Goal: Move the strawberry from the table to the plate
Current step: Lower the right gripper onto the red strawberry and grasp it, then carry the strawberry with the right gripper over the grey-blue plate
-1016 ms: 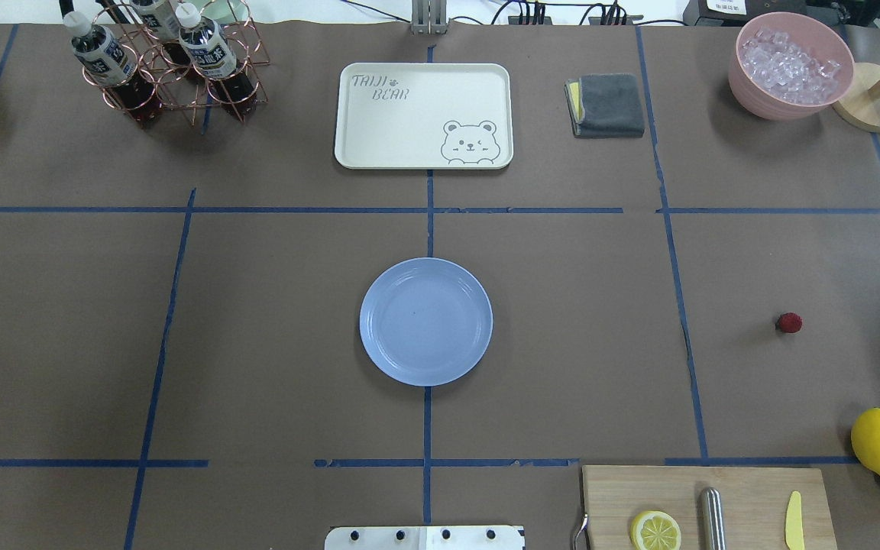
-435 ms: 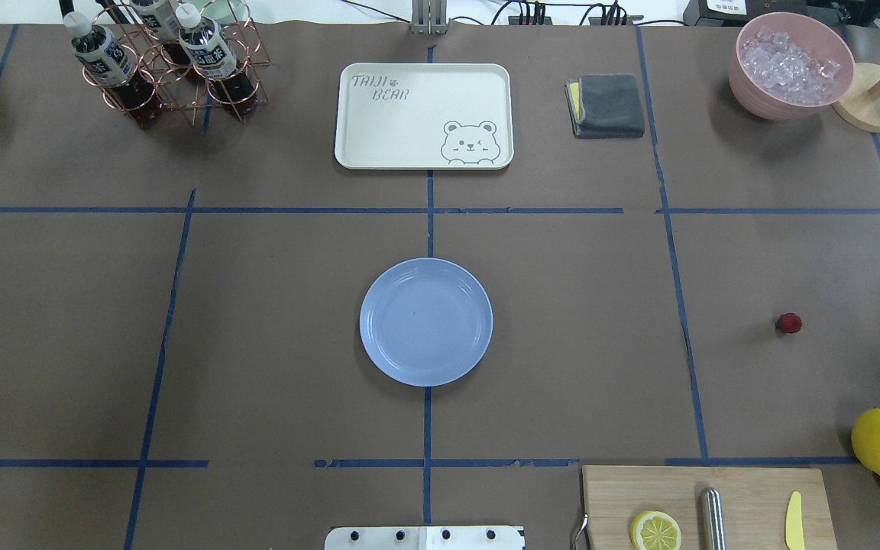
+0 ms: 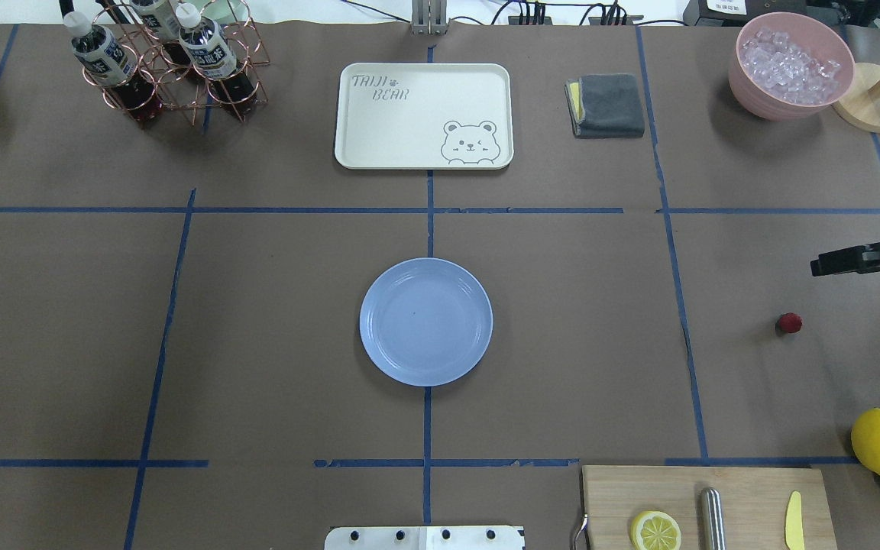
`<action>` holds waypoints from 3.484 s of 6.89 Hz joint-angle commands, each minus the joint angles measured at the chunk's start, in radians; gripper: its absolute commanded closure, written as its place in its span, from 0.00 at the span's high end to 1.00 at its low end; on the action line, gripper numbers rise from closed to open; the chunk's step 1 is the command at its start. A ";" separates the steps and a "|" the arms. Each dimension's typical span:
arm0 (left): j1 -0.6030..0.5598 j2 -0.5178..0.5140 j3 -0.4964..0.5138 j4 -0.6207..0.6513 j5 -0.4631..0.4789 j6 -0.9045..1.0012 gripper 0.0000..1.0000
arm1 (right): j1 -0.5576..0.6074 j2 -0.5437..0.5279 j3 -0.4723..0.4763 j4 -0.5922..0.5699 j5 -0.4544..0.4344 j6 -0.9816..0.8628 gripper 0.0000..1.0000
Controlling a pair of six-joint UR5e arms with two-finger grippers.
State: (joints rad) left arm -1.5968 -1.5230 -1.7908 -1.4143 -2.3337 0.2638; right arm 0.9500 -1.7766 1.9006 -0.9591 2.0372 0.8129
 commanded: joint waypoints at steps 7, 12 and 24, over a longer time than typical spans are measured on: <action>0.000 0.000 -0.001 0.000 -0.001 0.003 1.00 | -0.195 -0.007 -0.109 0.135 -0.157 0.092 0.91; 0.000 0.004 -0.002 0.000 -0.001 0.005 1.00 | -0.211 -0.010 -0.118 0.132 -0.170 0.083 0.66; 0.000 0.003 -0.004 0.000 -0.001 0.005 1.00 | -0.374 0.661 -0.072 -0.461 -0.253 0.306 0.00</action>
State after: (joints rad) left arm -1.5969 -1.5199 -1.7947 -1.4144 -2.3347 0.2684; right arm 0.6481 -1.3165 1.8355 -1.2012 1.8332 1.0506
